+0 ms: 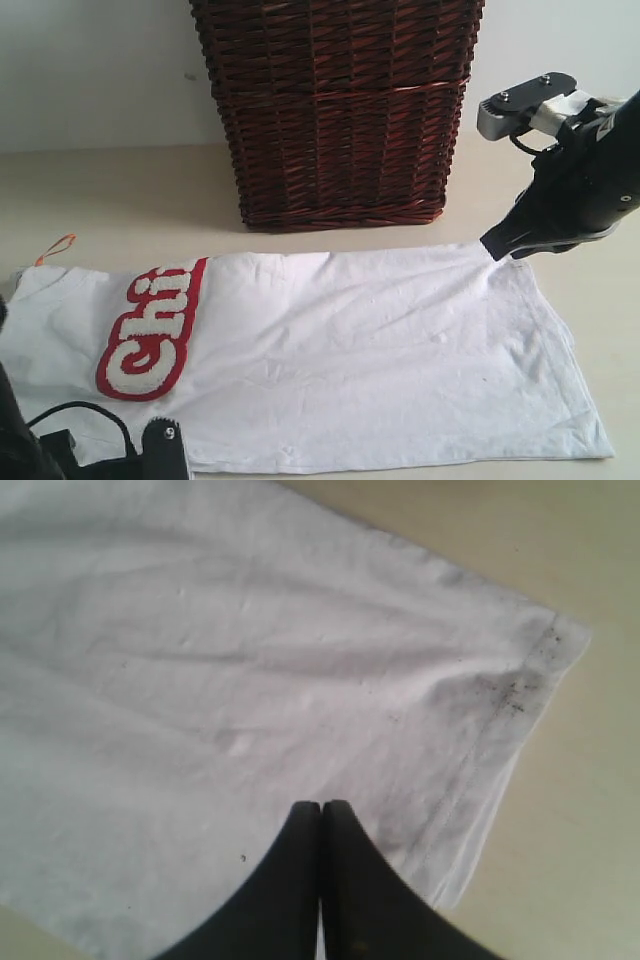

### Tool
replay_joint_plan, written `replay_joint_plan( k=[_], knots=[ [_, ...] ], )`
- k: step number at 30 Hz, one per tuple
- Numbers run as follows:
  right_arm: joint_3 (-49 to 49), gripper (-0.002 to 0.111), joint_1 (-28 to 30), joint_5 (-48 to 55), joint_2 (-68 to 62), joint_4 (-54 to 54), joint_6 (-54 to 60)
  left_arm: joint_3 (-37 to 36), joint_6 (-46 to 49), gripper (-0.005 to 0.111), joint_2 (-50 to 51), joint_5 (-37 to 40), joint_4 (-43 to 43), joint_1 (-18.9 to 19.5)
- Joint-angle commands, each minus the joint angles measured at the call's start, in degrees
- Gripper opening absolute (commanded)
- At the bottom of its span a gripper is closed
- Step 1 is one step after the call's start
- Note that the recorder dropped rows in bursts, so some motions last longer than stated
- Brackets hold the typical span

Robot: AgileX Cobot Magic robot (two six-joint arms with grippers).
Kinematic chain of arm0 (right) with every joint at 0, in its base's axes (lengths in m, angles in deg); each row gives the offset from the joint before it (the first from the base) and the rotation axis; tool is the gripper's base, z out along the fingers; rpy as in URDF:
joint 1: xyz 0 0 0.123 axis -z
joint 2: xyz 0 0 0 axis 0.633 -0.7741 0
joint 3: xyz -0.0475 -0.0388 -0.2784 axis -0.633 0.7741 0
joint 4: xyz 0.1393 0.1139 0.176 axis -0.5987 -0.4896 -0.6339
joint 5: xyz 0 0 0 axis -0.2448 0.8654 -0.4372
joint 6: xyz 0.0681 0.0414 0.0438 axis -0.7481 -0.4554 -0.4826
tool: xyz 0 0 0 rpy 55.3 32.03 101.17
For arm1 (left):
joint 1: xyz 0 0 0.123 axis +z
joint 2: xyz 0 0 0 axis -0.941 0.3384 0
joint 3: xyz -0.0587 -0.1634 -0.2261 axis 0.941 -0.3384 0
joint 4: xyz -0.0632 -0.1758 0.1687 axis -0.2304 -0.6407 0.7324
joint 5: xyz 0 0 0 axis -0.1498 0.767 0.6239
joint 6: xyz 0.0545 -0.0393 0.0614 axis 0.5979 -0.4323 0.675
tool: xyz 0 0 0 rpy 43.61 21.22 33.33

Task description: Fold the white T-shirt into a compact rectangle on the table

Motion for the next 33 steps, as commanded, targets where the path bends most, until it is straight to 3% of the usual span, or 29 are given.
replay_joint_plan(
  k=[1, 3, 6, 8, 12, 15, 17, 21, 24, 26, 29, 33],
  knots=[
    [0.1, 0.000, -0.1, -1.8, 0.2, -1.1, 0.6, -0.4, -11.7, 0.056, 6.4, -4.4, 14.2, -0.6],
    [0.1, 0.000, -0.1, -1.8, 0.2, -1.4, 1.0, 0.1, -20.8, 0.037, 8.7, -1.5, 22.2, -0.6],
    [0.1, 0.000, -0.1, -1.8, 0.2, -1.4, 1.0, 2.9, -20.9, 0.000, 9.8, 7.5, 22.6, -0.6],
    [0.1, 0.000, -0.1, -1.8, 0.2, -1.4, 1.0, 5.0, -20.2, 0.001, 9.6, 12.5, 20.5, -0.6],
    [0.1, 0.000, -0.1, -1.8, 0.2, -1.6, 1.0, 8.8, -7.4, 0.000, 6.4, 19.3, 13.5, -0.6],
    [0.1, 0.000, -0.1, -2.0, 0.2, -1.6, 1.3, 12.3, -4.0, 0.000, 2.1, 21.7, 13.8, -0.6],
    [0.1, 0.000, -0.1, -2.5, 0.2, -1.6, 1.3, 14.6, -2.8, 0.000, -0.6, 22.0, 17.7, -0.1],
    [0.1, 0.000, -0.1, -3.0, 0.2, -1.6, 1.3, 18.2, -3.0, 0.000, -2.4, 19.6, 33.4, 3.0],
    [0.1, 0.000, -0.1, -3.0, 0.2, -1.6, 1.3, 18.3, -2.9, 0.000, -2.0, 11.7, 42.1, 6.5],
    [0.1, 0.000, -0.1, -2.9, 0.2, -1.7, 1.3, 18.3, -2.9, 0.002, -1.3, 4.7, 43.4, 9.1],
    [0.1, 0.000, -0.1, -2.9, 0.2, -1.8, 1.3, 18.3, -3.1, 0.019, 0.6, -4.2, 43.0, 12.7],
    [0.1, 0.000, -0.1, -3.4, 0.2, -1.8, 1.3, 18.3, -4.1, 0.051, 3.0, -6.7, 44.3, 14.7]
  ],
)
